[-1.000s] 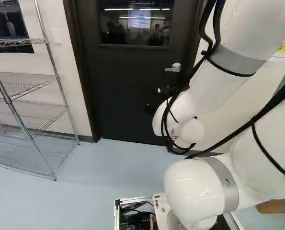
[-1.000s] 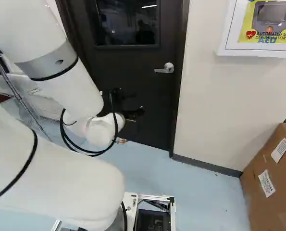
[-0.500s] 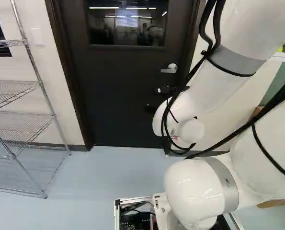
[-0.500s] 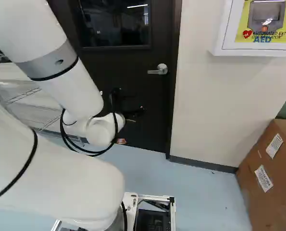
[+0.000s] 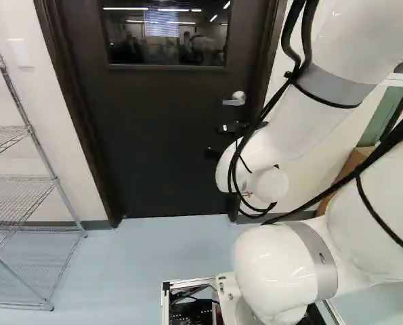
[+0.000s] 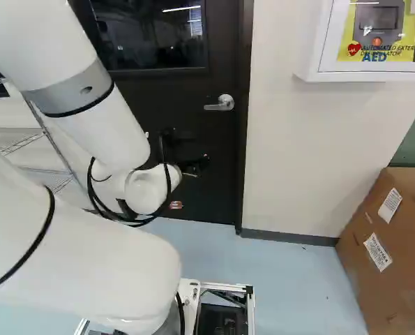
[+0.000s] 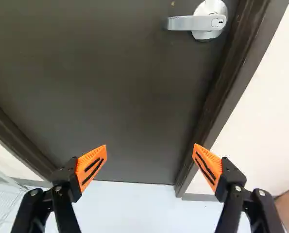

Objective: Open the door and move inside

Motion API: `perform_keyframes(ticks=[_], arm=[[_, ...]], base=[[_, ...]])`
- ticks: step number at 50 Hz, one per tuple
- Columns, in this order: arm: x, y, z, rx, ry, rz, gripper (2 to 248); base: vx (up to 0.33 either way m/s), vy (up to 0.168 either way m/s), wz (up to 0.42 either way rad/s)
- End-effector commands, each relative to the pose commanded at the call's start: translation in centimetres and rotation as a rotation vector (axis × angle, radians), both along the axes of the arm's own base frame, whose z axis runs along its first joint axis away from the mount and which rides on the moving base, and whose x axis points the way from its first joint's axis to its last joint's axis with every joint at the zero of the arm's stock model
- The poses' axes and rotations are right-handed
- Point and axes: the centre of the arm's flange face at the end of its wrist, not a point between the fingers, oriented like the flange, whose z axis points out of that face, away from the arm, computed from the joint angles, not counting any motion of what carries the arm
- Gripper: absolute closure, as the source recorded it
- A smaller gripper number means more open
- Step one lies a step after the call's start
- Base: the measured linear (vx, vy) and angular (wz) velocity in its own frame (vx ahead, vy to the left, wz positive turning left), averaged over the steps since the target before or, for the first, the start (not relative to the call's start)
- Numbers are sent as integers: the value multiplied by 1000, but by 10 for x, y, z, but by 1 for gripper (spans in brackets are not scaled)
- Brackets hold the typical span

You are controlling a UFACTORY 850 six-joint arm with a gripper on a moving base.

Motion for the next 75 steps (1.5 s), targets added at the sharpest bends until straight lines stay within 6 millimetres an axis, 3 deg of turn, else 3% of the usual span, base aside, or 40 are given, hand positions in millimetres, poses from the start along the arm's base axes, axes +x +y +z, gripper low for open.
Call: perform_keyframes(ticks=[33,75], arm=[[4,0,1,0,0,0,3],[35,0,40,0,-103,0,3]], base=[[65,42,-44],[-3,0,0]])
